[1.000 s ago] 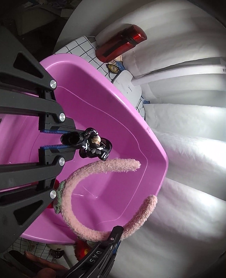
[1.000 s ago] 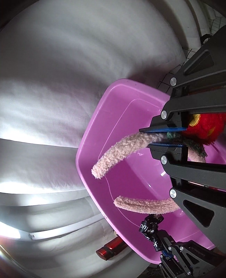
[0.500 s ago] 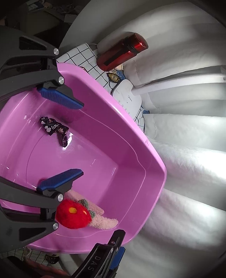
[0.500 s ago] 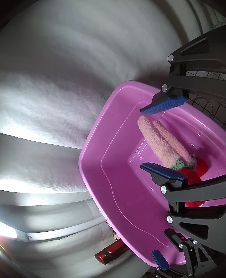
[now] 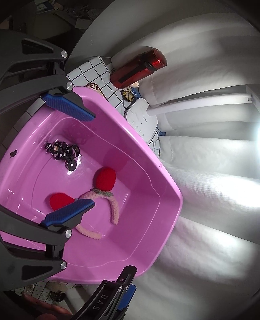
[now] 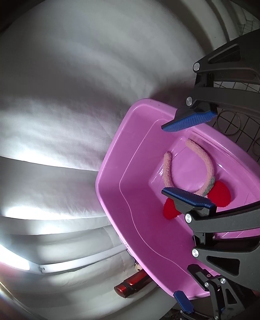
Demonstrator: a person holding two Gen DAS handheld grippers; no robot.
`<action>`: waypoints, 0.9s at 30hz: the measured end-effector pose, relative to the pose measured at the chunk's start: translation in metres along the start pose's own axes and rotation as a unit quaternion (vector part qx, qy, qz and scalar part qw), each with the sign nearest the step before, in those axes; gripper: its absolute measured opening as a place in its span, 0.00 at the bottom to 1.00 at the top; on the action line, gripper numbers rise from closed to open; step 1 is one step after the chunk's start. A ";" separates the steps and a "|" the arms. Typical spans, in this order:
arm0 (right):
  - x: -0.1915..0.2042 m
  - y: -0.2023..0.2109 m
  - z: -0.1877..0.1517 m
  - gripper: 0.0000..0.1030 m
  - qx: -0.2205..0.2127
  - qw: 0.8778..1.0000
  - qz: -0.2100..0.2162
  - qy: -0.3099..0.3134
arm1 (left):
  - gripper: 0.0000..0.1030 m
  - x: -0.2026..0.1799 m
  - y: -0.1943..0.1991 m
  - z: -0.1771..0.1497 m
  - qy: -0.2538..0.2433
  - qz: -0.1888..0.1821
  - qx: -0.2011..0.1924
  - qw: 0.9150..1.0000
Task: Organize jewelry
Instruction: 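Open both tools to drop the keychain and headband into the tub, then withdraw both tools from the tub back over the table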
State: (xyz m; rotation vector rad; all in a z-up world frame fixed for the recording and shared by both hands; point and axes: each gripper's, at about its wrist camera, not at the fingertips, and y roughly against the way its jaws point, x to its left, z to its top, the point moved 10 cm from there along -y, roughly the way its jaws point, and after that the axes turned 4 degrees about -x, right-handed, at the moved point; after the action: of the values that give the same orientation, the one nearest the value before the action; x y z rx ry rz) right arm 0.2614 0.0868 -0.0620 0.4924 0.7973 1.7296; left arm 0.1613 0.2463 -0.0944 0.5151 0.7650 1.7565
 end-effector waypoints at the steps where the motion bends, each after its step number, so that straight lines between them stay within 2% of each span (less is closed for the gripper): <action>1: -0.001 0.003 0.000 0.53 -0.003 1.000 0.001 -0.002 | 0.76 -0.001 0.003 0.000 -0.001 0.000 -0.002 1.000; 6: -0.005 0.019 -0.003 0.53 -0.014 1.000 0.008 -0.008 | 0.76 -0.006 0.014 0.000 0.000 0.002 -0.007 1.000; 10: -0.010 0.032 -0.007 0.55 -0.022 1.000 0.008 -0.009 | 0.82 -0.010 0.026 -0.001 0.000 0.004 -0.016 1.000; 17: -0.022 0.057 -0.019 0.63 -0.035 0.999 0.004 -0.010 | 0.85 -0.023 0.042 -0.005 -0.011 0.003 -0.022 1.000; 27: -0.052 0.095 -0.064 0.64 -0.032 0.999 -0.009 -0.032 | 0.87 -0.051 0.062 -0.019 -0.026 -0.014 -0.016 0.999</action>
State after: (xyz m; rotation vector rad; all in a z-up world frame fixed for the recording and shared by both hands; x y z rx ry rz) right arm 0.1699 0.0058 -0.0339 0.4938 0.6970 1.7076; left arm 0.1229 0.1809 -0.0613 0.5235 0.7044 1.7205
